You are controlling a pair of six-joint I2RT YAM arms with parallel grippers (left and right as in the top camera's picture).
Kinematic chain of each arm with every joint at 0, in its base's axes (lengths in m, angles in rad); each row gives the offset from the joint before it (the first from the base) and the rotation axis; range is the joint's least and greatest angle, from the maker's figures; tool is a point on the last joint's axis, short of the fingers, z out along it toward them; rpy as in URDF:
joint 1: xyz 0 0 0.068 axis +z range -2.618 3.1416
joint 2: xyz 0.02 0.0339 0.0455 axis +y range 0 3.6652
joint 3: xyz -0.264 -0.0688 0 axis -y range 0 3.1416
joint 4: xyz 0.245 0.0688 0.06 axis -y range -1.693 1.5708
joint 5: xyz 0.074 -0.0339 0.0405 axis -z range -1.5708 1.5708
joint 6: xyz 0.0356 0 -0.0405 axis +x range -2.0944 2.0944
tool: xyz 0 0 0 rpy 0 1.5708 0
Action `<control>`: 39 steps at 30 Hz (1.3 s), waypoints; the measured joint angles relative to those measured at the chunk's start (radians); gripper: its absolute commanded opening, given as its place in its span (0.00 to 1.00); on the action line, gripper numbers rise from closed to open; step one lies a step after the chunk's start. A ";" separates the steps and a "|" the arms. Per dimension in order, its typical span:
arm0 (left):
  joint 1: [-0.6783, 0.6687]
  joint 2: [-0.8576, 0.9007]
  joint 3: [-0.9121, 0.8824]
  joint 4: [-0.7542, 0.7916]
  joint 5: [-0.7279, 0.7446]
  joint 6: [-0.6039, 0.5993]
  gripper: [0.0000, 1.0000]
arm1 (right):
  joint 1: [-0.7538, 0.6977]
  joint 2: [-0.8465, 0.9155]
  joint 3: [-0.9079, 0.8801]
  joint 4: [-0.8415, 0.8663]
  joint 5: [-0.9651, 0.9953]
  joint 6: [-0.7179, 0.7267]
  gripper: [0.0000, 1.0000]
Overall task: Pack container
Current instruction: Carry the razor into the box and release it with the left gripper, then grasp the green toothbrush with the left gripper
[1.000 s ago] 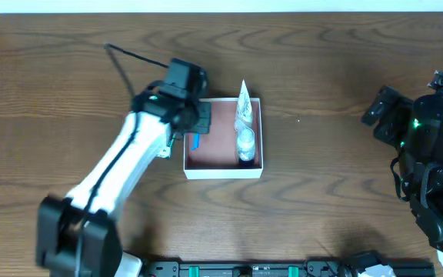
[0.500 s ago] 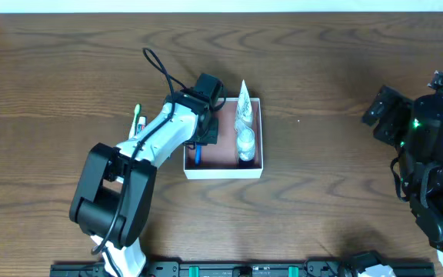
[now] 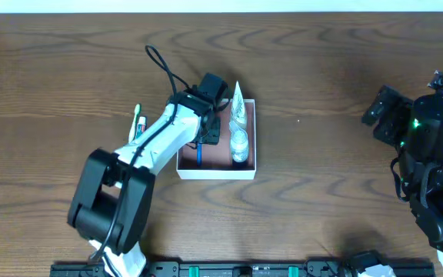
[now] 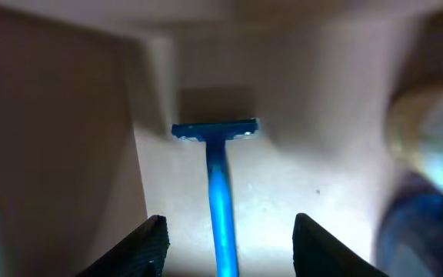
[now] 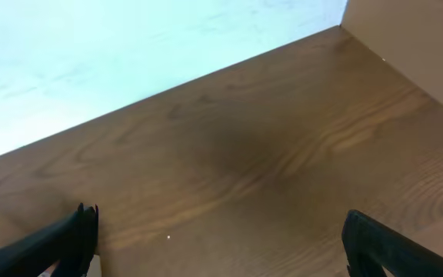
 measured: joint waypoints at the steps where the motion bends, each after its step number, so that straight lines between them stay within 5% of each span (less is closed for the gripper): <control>1: 0.000 -0.020 0.002 0.000 -0.001 0.000 0.53 | 0.000 0.000 0.000 0.000 0.000 0.000 0.99; 7: -0.002 -0.200 0.012 -0.001 -0.013 0.000 0.54 | 0.000 0.000 0.000 0.000 0.000 0.000 0.99; 13: 0.038 -0.339 0.035 -0.066 -0.117 0.020 0.70 | 0.000 0.000 0.000 0.000 0.000 0.000 0.99; 20: 0.315 -0.278 0.030 -0.103 -0.136 0.095 0.81 | 0.000 0.000 0.000 0.000 0.000 0.000 0.99; 27: 0.520 -0.085 0.024 -0.076 -0.038 0.240 0.78 | 0.000 0.000 0.000 0.000 0.000 0.000 0.99; 39: 0.552 0.053 0.019 0.050 -0.009 0.405 0.64 | 0.000 0.000 0.000 0.000 0.000 0.000 0.99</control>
